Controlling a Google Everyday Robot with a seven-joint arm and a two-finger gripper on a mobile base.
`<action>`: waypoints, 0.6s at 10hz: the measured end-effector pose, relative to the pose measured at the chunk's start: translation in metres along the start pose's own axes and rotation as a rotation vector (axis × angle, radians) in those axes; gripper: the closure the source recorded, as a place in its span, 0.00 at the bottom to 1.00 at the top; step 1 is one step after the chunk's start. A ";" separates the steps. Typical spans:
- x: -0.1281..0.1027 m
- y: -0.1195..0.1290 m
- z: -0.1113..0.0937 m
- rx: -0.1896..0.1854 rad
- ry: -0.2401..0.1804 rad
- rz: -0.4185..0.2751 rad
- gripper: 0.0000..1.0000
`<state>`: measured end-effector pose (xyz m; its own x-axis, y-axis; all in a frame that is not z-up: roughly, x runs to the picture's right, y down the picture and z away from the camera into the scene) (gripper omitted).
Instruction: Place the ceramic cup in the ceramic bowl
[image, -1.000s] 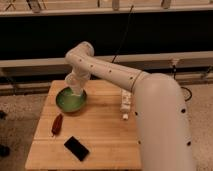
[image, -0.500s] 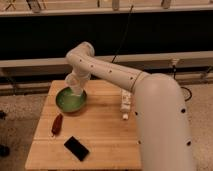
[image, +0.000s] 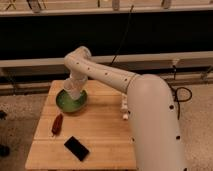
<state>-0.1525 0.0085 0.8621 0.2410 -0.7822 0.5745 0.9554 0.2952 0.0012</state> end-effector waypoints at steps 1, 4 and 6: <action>-0.002 -0.002 0.003 0.012 -0.014 -0.010 0.91; -0.004 -0.005 0.009 0.048 -0.049 -0.021 0.58; -0.004 -0.004 0.012 0.060 -0.061 -0.021 0.40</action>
<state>-0.1594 0.0169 0.8697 0.2086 -0.7539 0.6229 0.9477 0.3131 0.0615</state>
